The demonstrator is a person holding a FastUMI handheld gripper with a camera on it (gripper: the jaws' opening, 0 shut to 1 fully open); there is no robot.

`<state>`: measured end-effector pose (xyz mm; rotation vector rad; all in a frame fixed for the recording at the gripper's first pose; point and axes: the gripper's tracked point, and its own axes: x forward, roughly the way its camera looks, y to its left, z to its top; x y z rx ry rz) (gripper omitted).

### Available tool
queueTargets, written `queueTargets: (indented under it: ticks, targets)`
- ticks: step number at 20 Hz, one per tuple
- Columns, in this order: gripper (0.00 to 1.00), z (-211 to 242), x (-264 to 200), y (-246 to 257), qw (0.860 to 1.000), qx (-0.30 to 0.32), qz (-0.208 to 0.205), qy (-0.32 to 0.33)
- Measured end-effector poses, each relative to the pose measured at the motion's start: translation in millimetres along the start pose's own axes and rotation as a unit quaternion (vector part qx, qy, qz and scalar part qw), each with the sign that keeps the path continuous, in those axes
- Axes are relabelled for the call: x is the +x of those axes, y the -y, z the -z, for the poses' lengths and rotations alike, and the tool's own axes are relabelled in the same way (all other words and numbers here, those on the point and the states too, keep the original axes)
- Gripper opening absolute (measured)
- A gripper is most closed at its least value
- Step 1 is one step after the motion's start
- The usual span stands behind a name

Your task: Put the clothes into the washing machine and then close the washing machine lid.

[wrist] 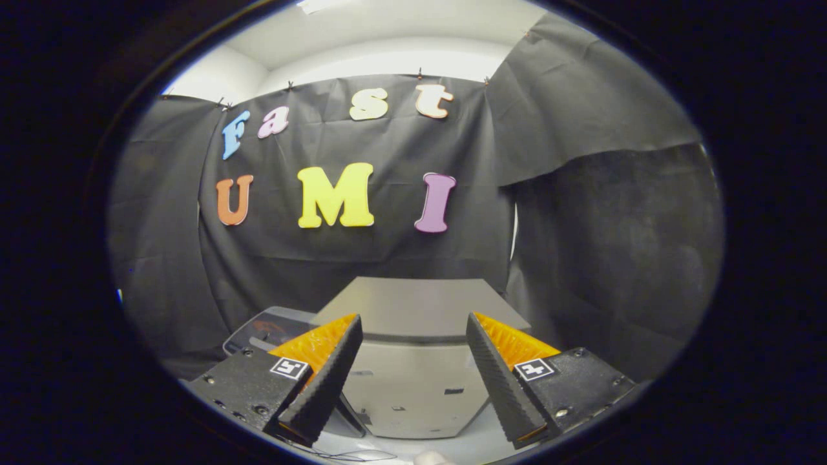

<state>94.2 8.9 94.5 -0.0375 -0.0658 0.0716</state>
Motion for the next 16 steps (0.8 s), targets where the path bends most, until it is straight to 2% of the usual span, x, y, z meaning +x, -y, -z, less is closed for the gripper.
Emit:
queueTargets:
  ticks: [6, 16]
  targets:
    - [1.0, 76, -20, 10, 0.998, 0.029, -0.006, -0.047]
    - [1.0, 91, -39, 15, 0.999, 0.0, 0.026, -0.046]
